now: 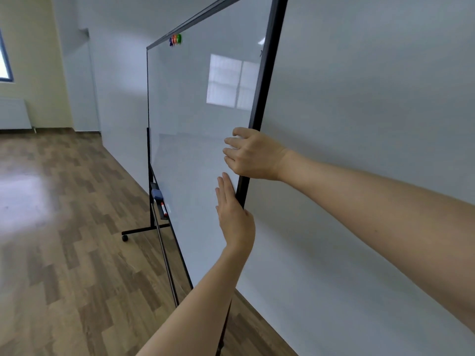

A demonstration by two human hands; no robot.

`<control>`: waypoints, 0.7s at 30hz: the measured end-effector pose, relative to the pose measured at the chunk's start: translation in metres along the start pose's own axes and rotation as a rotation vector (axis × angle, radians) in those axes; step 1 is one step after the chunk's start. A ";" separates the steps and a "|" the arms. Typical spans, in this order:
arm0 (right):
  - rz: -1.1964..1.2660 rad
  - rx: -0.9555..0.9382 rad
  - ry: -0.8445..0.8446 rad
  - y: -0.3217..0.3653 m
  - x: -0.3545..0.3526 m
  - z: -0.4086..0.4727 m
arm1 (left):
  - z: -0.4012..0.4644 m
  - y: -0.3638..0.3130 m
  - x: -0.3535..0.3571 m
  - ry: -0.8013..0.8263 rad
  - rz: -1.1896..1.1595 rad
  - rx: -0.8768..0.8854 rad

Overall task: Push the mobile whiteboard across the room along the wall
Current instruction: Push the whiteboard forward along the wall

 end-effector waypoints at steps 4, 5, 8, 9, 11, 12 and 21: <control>-0.012 -0.023 -0.007 -0.010 0.050 0.048 | 0.063 0.034 0.009 -0.032 0.017 -0.006; 0.000 -0.028 -0.001 -0.013 0.059 0.057 | 0.074 0.040 0.010 -0.036 0.019 -0.010; -0.012 -0.064 -0.033 -0.020 0.100 0.094 | 0.120 0.066 0.016 -0.068 0.023 -0.024; -0.023 -0.066 -0.044 -0.023 0.112 0.107 | 0.138 0.074 0.017 -0.075 0.018 -0.029; -0.036 -0.076 -0.066 -0.029 0.137 0.128 | 0.168 0.090 0.021 -0.090 0.024 -0.025; -0.030 -0.077 -0.063 -0.032 0.148 0.136 | 0.179 0.095 0.023 -0.089 0.029 -0.022; -0.043 -0.073 -0.156 -0.054 0.261 0.248 | 0.319 0.156 0.030 -0.155 0.055 -0.019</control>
Point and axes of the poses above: each hand's wrist, its own z-axis towards the middle knuckle, its own x-axis out of the palm, y = z × x, the point moved 3 cm from there along z, towards the middle knuckle, and after that the axes turned 3 degrees about z, right-handed, at the moved point
